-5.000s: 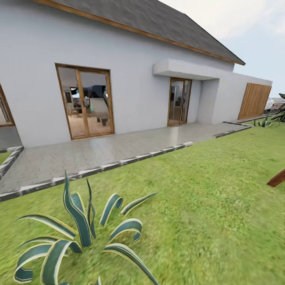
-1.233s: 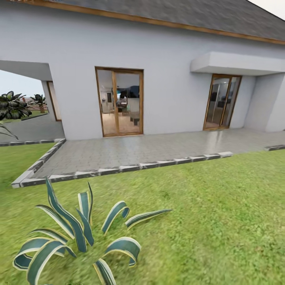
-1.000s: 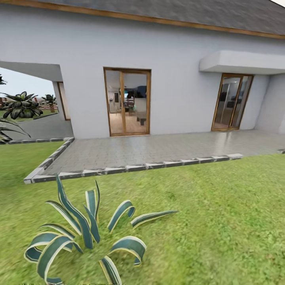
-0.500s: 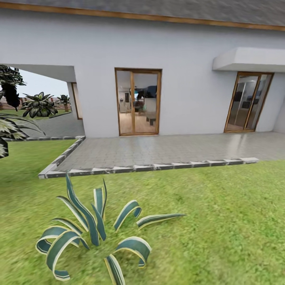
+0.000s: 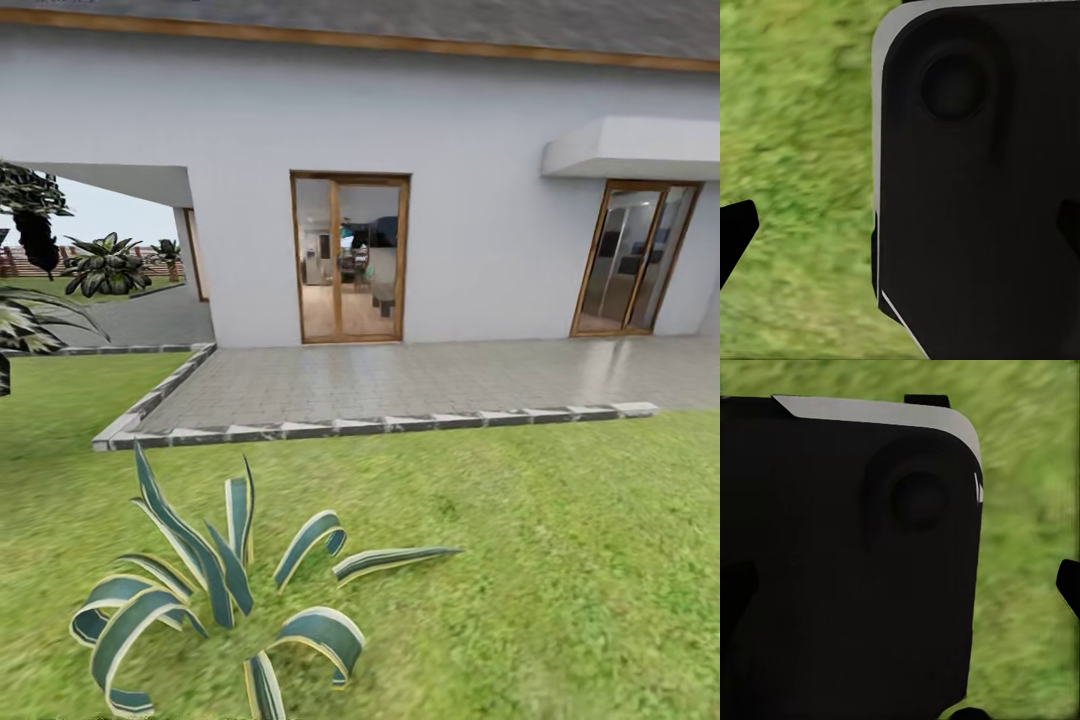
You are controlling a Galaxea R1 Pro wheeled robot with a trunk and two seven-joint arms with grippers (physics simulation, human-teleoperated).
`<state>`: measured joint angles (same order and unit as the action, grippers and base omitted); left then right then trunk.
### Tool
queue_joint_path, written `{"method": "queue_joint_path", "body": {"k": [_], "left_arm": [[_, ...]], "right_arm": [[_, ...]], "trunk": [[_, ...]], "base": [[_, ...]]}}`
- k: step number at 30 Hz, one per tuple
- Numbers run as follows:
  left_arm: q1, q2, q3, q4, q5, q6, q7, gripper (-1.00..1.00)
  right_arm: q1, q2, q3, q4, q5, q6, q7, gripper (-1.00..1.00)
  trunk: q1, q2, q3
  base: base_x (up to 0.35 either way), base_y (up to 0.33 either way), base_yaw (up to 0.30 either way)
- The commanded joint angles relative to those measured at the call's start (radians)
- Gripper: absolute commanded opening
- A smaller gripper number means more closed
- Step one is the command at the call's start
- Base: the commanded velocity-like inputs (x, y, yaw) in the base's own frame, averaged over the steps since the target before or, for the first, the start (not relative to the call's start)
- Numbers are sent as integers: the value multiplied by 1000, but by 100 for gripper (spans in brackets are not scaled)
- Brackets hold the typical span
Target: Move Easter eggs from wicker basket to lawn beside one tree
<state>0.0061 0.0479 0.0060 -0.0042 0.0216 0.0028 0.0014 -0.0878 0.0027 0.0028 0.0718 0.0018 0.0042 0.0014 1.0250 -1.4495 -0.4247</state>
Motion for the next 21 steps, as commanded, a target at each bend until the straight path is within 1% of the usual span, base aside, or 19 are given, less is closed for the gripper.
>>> {"method": "queue_joint_path", "body": {"k": [1,15,21], "left_arm": [[0,0,0,0,2,0,0,100],[0,0,0,0,3,0,0,100],[0,0,1,0,3,0,0,100]], "right_arm": [[-1,0,0,2,0,0,0,100],[-1,0,2,2,2,1,1,100],[-1,0,2,2,2,1,1,100]], "trunk": [[0,0,-1],[0,0,-1],[0,0,-1]], "base": [[12,-28,210],[2,-8,248],[0,-116,245]]}}
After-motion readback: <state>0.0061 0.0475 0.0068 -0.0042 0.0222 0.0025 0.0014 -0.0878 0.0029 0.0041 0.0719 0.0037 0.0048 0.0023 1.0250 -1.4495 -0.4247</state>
